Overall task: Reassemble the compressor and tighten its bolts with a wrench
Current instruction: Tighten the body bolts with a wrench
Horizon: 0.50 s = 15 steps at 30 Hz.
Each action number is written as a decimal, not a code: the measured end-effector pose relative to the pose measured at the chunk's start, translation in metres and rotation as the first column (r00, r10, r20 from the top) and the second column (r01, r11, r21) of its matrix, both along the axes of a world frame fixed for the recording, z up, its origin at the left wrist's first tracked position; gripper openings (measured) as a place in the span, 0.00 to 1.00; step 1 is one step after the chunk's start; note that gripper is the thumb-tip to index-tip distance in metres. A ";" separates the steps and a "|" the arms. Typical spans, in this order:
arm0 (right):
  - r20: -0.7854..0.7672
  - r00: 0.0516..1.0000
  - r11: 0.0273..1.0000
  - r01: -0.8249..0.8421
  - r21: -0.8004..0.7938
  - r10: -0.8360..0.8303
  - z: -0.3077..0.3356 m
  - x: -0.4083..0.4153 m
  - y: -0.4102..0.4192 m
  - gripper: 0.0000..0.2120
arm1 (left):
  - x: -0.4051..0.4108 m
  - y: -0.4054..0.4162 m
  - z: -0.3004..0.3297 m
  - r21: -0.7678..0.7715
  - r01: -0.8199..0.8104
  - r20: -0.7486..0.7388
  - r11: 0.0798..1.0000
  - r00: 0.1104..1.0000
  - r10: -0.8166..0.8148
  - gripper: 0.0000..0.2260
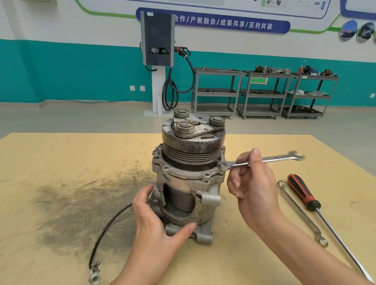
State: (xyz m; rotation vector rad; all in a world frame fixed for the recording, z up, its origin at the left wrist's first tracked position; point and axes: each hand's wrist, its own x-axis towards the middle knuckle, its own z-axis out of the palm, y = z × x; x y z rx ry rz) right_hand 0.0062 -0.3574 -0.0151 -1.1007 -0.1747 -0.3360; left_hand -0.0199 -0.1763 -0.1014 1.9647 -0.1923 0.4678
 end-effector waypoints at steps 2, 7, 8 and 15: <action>0.141 0.980 0.979 0.161 -0.126 -0.143 -0.005 -0.011 0.005 0.16 | 0.000 0.000 0.000 0.000 0.000 -0.006 1.000 1.000 0.000 0.47; 0.518 0.825 0.663 0.521 -0.538 -0.228 -0.005 -0.028 0.011 0.10 | 0.000 -0.001 0.002 -0.007 -0.004 -0.015 1.000 1.000 0.004 0.47; 0.586 0.779 0.557 0.595 -0.579 -0.222 -0.003 -0.028 0.011 0.10 | 0.000 -0.001 0.002 -0.010 -0.005 -0.017 1.000 1.000 0.005 0.48; 0.699 0.681 0.463 0.703 -0.540 -0.219 0.012 -0.032 0.006 0.15 | 0.000 -0.001 0.001 -0.006 0.003 -0.017 1.000 1.000 -0.003 0.48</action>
